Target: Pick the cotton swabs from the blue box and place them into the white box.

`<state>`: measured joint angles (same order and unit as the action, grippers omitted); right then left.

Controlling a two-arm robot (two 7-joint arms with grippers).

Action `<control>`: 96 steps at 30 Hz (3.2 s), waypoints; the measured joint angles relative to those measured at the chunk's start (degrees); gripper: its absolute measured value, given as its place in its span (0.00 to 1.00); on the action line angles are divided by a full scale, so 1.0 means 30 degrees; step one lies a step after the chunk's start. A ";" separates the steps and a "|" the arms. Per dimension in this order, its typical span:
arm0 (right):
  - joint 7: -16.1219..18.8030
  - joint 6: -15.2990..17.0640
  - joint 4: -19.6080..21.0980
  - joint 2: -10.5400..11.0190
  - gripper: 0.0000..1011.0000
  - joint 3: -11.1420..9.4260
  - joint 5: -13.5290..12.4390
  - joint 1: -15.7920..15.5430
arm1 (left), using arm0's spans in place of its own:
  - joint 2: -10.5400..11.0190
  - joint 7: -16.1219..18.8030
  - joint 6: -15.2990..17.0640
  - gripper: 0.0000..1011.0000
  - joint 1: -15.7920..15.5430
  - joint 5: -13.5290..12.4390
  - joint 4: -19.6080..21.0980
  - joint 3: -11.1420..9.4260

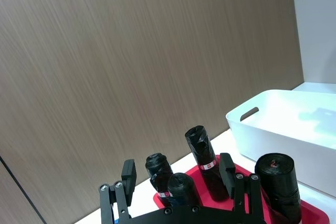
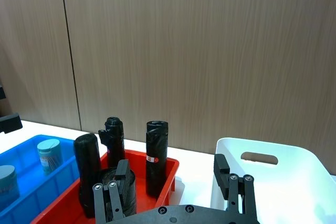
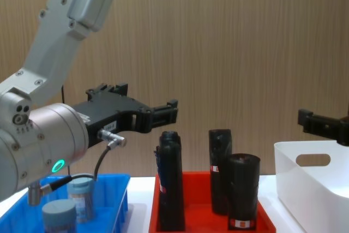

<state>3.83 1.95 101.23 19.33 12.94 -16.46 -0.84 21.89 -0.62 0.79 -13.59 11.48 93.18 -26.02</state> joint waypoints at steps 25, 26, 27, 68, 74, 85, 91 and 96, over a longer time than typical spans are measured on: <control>-0.0001 0.0000 -0.0001 0.0001 0.99 -0.0001 0.0001 0.0000 | 0.0000 -0.0002 0.0001 0.99 0.0000 0.0000 0.0000 -0.0001; -0.0001 0.0000 -0.0001 0.0001 0.99 -0.0001 0.0001 0.0000 | 0.0000 -0.0001 0.0000 0.99 0.0000 0.0001 0.0000 -0.0001; -0.0001 0.0000 -0.0001 0.0000 0.99 -0.0001 0.0000 0.0000 | 0.0001 -0.0001 0.0000 0.99 0.0000 0.0000 0.0000 -0.0001; -0.0001 0.0000 0.0000 0.0000 0.99 -0.0001 0.0000 0.0000 | 0.0638 0.4619 0.4281 0.99 0.0652 0.3354 -0.0070 0.1722; -0.0001 0.0000 0.0000 0.0000 0.99 -0.0001 0.0001 -0.0001 | 0.0577 0.5539 0.5073 0.99 0.0789 0.4129 -0.0188 0.1974; -0.0001 0.0000 0.0001 0.0000 0.99 -0.0001 0.0001 -0.0001 | 0.0341 0.6286 0.6060 0.99 0.0744 0.5102 -0.0957 0.2321; -0.0001 0.0000 0.0001 0.0000 0.99 0.0000 0.0000 0.0000 | 0.0190 0.5931 0.6176 0.99 0.0560 0.5355 -0.1488 0.2428; -0.0001 0.0000 0.0001 0.0000 0.99 -0.0001 0.0000 0.0000 | 0.0006 0.5239 0.6139 0.99 0.0297 0.5613 -0.2155 0.2501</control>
<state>3.82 1.95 101.23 19.33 12.94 -16.46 -0.84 21.91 15.09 19.21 -12.70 28.32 86.71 -18.52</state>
